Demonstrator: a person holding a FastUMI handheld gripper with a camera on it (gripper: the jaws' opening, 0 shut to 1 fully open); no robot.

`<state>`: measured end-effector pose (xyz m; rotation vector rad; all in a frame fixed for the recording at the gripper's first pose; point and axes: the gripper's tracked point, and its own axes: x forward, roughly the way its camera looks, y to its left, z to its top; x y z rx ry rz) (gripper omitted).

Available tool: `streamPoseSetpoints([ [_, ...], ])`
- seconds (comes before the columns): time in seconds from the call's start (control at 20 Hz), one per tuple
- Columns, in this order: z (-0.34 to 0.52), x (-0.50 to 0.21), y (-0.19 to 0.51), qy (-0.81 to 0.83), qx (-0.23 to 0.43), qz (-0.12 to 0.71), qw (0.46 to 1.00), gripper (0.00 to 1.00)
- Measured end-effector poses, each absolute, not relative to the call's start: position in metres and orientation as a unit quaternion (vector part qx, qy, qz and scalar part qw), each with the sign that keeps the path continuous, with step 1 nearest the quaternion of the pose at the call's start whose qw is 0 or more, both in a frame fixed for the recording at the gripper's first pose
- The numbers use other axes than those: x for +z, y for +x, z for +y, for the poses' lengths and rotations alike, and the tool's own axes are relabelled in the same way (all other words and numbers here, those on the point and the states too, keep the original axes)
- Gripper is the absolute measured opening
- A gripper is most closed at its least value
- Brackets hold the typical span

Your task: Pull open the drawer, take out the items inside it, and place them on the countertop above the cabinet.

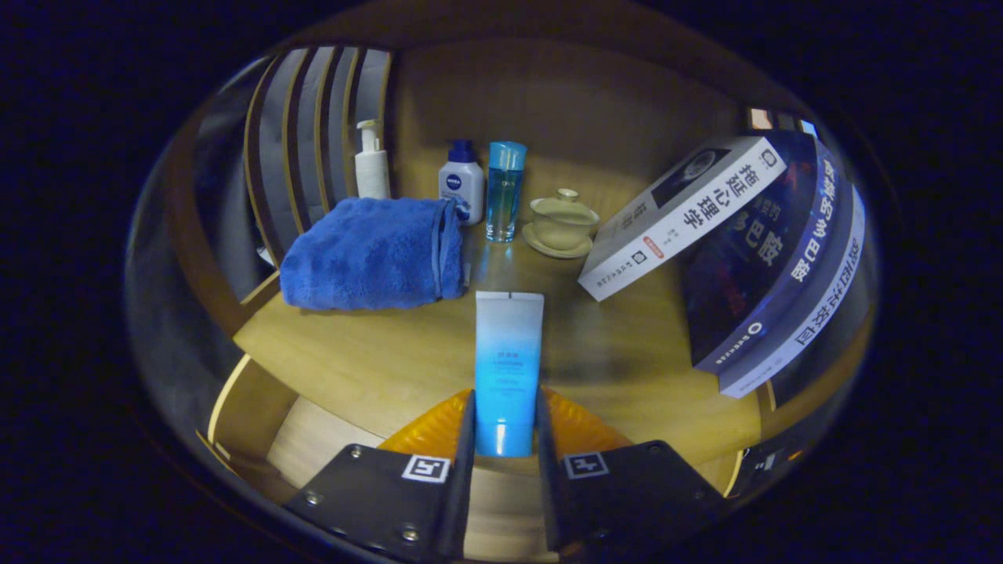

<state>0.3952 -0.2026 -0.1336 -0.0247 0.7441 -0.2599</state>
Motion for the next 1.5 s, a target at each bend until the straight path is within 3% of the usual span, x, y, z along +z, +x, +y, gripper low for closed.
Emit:
streamPoseSetpoints([
  [0.25,-0.207,-0.128,0.391,-0.001,-0.142,0.339,0.93,0.47],
  [0.75,-0.185,-0.083,0.353,0.028,-0.112,0.271,0.956,0.47],
  [1.2,-0.143,-0.05,0.262,0.075,-0.07,0.207,0.973,0.47],
  [1.5,-0.125,-0.072,0.195,0.063,-0.072,0.188,0.978,0.59],
])
